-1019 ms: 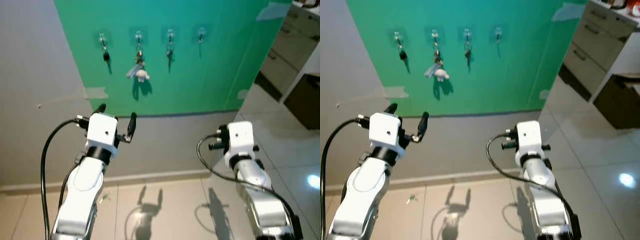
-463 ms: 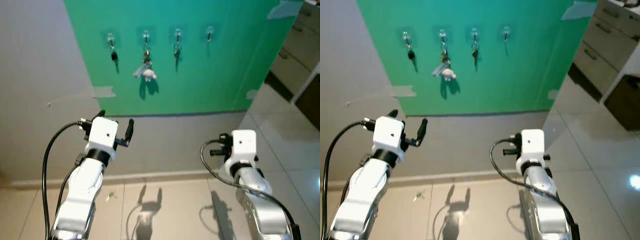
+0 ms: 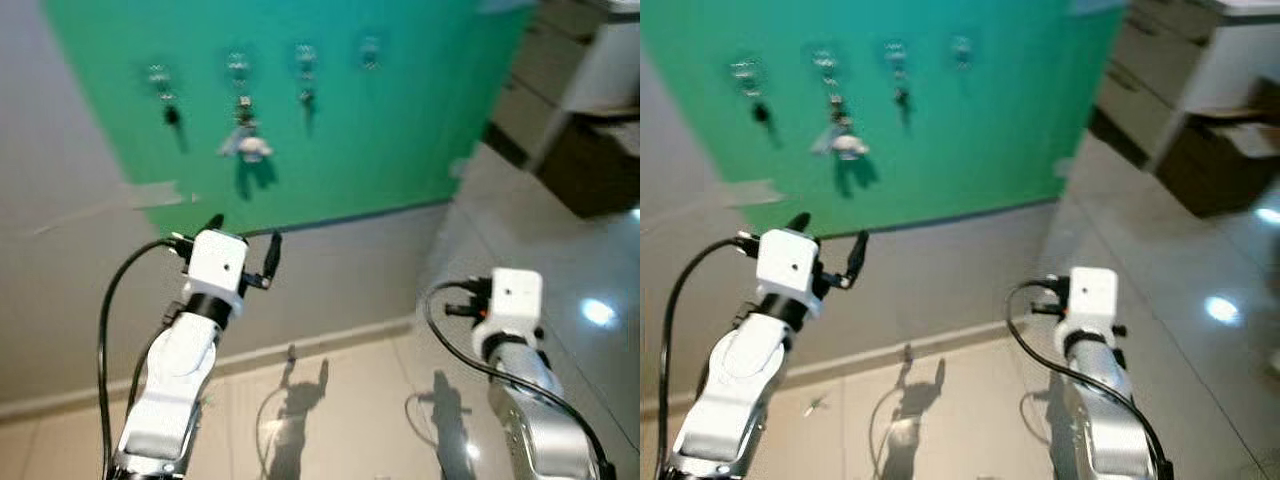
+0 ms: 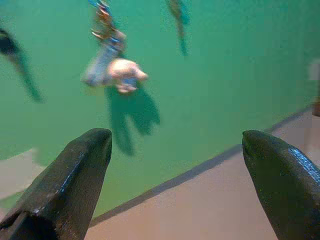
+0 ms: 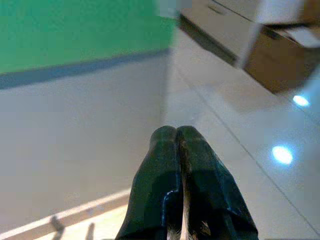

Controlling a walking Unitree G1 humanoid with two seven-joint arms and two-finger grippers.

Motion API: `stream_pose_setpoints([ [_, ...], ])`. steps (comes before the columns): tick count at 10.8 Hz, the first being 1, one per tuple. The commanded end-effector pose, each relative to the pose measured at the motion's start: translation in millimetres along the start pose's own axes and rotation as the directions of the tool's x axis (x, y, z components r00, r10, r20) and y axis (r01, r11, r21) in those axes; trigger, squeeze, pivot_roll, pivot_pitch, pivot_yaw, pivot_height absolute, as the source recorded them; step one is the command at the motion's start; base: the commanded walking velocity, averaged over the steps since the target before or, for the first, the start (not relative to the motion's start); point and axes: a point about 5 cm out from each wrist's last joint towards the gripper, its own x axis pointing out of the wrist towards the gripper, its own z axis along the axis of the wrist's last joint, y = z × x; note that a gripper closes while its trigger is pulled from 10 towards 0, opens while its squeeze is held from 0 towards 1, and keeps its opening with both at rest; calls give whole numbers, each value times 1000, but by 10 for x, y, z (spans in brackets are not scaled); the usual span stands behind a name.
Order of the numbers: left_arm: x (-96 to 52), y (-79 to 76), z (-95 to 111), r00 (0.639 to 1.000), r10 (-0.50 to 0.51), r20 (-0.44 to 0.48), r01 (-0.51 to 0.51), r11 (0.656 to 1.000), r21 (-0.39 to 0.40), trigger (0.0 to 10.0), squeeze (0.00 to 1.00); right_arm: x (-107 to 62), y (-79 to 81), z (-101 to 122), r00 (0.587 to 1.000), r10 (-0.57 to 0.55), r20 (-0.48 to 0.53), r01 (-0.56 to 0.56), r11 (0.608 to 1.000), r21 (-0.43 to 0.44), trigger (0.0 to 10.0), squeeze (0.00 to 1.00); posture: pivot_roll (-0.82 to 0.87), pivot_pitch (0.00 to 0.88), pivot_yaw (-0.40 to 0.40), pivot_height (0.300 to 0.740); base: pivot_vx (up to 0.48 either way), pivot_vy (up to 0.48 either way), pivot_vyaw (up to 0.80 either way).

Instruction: Hang keys on a hook

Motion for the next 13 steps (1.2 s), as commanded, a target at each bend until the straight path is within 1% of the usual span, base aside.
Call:
stream_pose_setpoints([
  [1,-44,28,-112,999,21,-35,-21,1000,16,10000,0,-15,-35,-5,1000,-24,-3,24,999,21,10000,0,-47,0,19,740,0,0,-800],
  [2,-58,41,-131,999,26,-41,-26,1000,9,10000,0,-27,-74,-57,999,-47,-16,47,998,30,10000,0,-49,0,17,740,0,0,-800],
  [4,-34,85,-143,998,43,-42,-43,999,15,10000,0,-22,-72,-58,999,-44,-12,44,999,25,10000,0,-56,0,17,740,0,0,-800],
  [5,-25,82,-131,999,41,-34,-40,999,8,10000,0,-17,-77,-43,999,-44,-7,44,999,24,10000,0,-59,0,18,740,0,0,-800],
  [6,-13,62,-102,1000,16,-9,-16,1000,4,10000,0,-8,-85,-30,999,-48,-1,48,999,24,10000,0,-61,0,20,740,0,0,-800],
  [8,4,18,-65,999,-27,23,27,1000,-3,10000,0,-1,-98,-19,999,-52,4,52,998,26,10000,0,-66,0,25,740,302,0,-800],
  [13,53,-19,-55,997,-66,33,66,998,2,10000,0,18,-102,2,998,-61,17,60,998,35,10000,0,-76,0,36,740,417,0,-800],
])
